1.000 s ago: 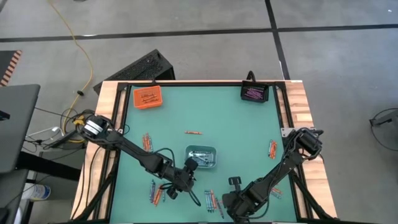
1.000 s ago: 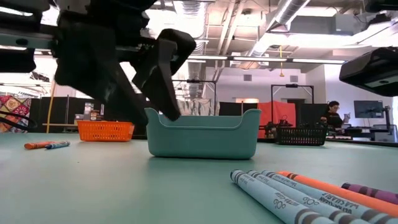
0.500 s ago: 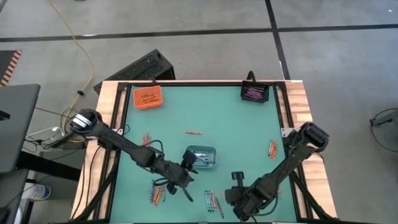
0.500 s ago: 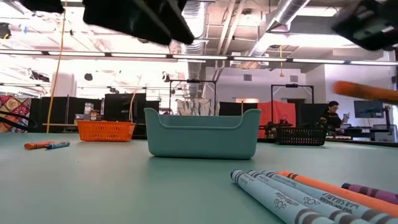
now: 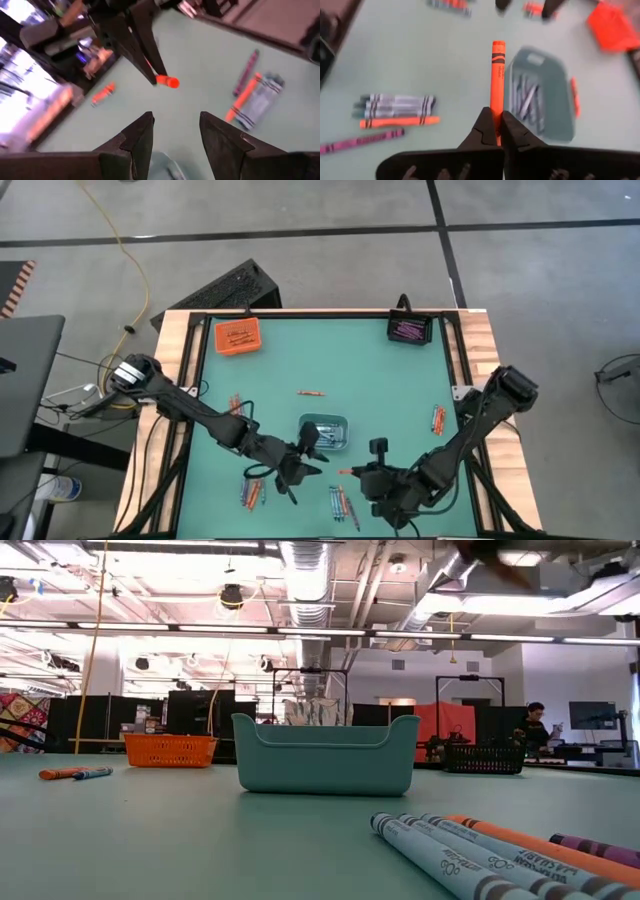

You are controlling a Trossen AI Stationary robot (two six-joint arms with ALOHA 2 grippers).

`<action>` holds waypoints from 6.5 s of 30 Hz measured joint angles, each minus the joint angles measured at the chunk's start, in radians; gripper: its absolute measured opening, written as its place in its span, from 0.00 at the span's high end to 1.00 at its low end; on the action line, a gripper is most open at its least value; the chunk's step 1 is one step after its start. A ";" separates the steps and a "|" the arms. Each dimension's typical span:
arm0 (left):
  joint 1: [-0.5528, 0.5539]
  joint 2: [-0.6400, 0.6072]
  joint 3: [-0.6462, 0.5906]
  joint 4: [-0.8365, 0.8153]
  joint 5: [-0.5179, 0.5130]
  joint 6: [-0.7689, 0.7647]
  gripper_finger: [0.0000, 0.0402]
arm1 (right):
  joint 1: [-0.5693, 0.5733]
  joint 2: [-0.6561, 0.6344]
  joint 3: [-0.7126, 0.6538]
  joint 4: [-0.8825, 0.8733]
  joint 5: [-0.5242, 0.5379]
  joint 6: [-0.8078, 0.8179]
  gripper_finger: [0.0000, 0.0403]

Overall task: Sort crayons
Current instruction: Put the orange crayon into the orange bin

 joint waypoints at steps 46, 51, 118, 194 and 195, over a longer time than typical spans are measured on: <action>-0.005 -0.001 0.000 0.448 0.120 0.219 0.97 | -0.033 -0.126 0.002 0.423 0.065 -0.611 1.00; -0.002 -0.001 0.000 0.440 0.121 0.228 0.98 | -0.034 -0.126 0.002 0.412 0.065 -0.595 0.98; 1.416 -0.093 -0.027 -0.905 0.157 0.135 0.96 | 0.140 -0.108 -0.122 -0.467 0.039 0.778 0.58; 0.305 -0.291 -0.027 -0.737 0.135 -0.366 0.76 | 0.301 -0.109 -0.307 -0.530 -0.782 1.132 0.67; 0.286 -0.278 -0.027 -0.730 0.135 -0.366 0.76 | 0.300 -0.109 -0.317 -0.510 -0.788 1.125 0.67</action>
